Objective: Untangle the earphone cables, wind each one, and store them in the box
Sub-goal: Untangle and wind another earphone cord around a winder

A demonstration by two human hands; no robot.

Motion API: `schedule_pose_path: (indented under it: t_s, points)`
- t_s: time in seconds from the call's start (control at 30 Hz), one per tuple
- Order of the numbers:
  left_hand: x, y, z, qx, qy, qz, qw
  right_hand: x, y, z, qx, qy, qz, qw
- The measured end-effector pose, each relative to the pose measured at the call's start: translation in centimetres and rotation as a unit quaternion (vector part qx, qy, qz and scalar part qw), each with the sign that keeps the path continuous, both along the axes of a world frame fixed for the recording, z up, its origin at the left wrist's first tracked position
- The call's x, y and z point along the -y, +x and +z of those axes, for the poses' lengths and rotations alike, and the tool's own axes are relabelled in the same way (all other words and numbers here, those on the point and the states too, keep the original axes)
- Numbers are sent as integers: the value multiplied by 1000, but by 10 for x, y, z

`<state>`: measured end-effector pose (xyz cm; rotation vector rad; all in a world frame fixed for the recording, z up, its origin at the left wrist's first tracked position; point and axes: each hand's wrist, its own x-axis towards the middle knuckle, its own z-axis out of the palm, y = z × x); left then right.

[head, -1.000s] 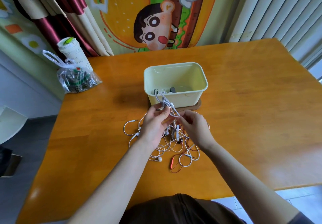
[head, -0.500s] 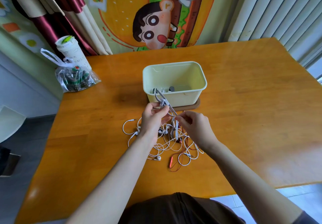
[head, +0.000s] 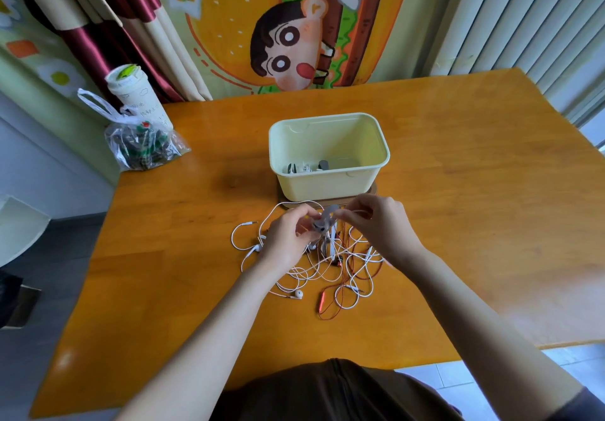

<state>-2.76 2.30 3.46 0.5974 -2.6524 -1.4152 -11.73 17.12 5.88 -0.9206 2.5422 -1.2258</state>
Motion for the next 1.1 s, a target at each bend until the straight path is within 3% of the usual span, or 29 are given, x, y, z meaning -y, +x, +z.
schedule_pose_path:
  t_s: [0.27, 0.37, 0.47, 0.6, 0.67, 0.73, 0.83, 0.9, 1.0, 1.1]
  points:
    - [-3, 6, 8, 6, 28, -95, 995, -4, -13, -2, 17, -7, -28, 999]
    - [-5, 4, 15, -38, 116, -73, 990, -4, -14, -5, 53, -37, -50, 997]
    - [-9, 0, 23, -81, 287, -20, 954, -4, -10, -10, 125, -79, -56, 987]
    - [-15, -7, 27, -115, 445, 44, 887, 2, 7, -16, 149, -89, -46, 984]
    - [-14, -10, 26, -128, 507, 98, 847, 4, 15, -19, 151, -80, -43, 984]
    - [-11, -12, 24, -133, 523, 148, 829, 6, 21, -20, 144, -68, -39, 986]
    - [-7, -13, 20, -132, 504, 201, 830, 8, 25, -15, 123, -62, -28, 990]
    - [-6, -12, 15, -121, 450, 228, 855, 9, 26, -10, 103, -54, -18, 993]
    - [-3, -9, 5, -104, 217, 199, 950, 10, 26, -6, 68, -35, 1, 997]
    - [-2, -4, 1, -85, 33, 105, 990, 9, 21, -4, 43, -8, 10, 999]
